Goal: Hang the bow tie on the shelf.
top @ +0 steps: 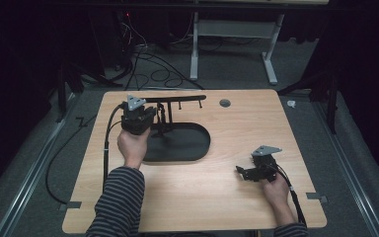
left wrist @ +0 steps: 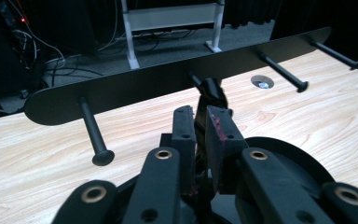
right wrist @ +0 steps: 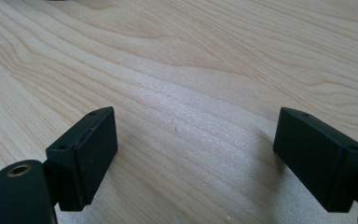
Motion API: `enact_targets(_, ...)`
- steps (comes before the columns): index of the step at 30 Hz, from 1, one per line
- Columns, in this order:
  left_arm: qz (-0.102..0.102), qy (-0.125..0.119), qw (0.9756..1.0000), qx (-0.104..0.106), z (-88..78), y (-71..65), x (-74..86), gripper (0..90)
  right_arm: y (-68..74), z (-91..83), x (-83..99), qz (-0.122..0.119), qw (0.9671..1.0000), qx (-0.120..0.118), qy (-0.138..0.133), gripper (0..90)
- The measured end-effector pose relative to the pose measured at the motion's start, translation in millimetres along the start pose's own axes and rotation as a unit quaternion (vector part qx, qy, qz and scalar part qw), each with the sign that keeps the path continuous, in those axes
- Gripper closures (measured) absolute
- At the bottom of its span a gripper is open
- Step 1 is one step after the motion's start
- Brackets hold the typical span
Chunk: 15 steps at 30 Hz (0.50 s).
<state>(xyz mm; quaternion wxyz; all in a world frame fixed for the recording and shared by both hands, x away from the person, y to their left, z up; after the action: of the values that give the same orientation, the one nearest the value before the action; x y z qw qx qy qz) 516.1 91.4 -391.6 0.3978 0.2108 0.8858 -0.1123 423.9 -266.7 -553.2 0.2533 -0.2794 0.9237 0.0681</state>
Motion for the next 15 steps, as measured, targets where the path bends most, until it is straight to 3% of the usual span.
enact_targets(15,0.004,0.010,0.9997,0.023,-11.5,-1.5,16.7,68.4,0.0,0.1,-0.2,0.000,1.0000,0.000,-0.001,14.3)
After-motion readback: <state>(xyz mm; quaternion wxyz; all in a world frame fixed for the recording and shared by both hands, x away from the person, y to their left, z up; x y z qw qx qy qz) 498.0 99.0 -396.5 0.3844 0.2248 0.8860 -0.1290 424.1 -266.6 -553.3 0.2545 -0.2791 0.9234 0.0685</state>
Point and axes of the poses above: each handheld gripper's, and its own axes: z roughly forward along the jaws, x roughly out of its underside, y roughly to its left, the point moved 7 cm from there along z, roughly forward along the jaws, and after that the axes turned 14 degrees about y, right-handed, at the moved point
